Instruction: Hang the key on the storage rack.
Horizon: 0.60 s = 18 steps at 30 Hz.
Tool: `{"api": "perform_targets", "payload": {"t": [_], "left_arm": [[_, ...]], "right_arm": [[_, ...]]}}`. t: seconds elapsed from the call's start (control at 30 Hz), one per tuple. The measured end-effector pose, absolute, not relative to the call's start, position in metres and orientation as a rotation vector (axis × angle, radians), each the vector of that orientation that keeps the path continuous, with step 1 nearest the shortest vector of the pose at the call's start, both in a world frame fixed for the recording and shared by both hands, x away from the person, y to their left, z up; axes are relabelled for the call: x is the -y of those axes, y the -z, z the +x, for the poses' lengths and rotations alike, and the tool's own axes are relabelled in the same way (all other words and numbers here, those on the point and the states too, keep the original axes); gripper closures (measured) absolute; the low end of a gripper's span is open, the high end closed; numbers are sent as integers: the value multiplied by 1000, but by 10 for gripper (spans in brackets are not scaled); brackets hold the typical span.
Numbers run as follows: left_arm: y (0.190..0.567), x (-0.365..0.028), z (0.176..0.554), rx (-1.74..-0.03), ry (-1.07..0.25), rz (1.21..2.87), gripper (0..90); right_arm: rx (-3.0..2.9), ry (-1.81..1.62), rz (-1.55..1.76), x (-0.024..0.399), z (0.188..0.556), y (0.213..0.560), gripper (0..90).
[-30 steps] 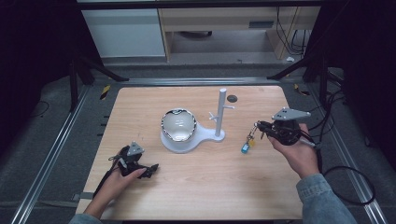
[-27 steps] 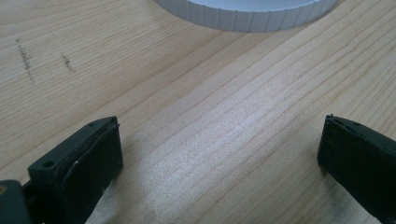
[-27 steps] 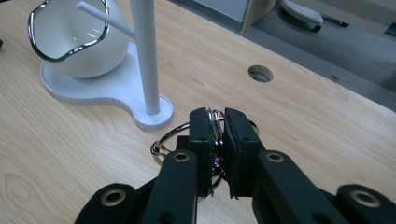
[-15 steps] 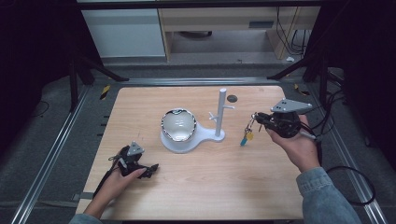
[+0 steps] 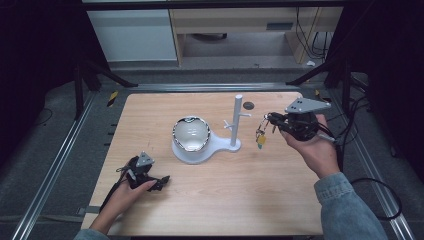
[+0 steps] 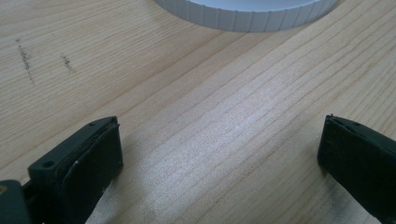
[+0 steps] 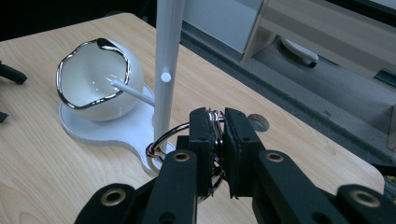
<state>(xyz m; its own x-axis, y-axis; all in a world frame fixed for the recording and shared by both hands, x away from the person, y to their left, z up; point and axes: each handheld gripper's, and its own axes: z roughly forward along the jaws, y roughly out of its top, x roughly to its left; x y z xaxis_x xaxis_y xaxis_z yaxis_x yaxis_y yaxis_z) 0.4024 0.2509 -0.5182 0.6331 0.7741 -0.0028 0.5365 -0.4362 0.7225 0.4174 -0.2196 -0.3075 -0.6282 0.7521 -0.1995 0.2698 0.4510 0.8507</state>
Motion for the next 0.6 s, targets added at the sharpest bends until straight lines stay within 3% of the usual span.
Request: {"api": "perform_targets", "payload": {"t": [0.6], "left_arm": [[518, -251, 402, -1019, -432, 2146, 0]], "right_arm": [[-2140, -1115, 800, 203, 419, 293, 824]]}}
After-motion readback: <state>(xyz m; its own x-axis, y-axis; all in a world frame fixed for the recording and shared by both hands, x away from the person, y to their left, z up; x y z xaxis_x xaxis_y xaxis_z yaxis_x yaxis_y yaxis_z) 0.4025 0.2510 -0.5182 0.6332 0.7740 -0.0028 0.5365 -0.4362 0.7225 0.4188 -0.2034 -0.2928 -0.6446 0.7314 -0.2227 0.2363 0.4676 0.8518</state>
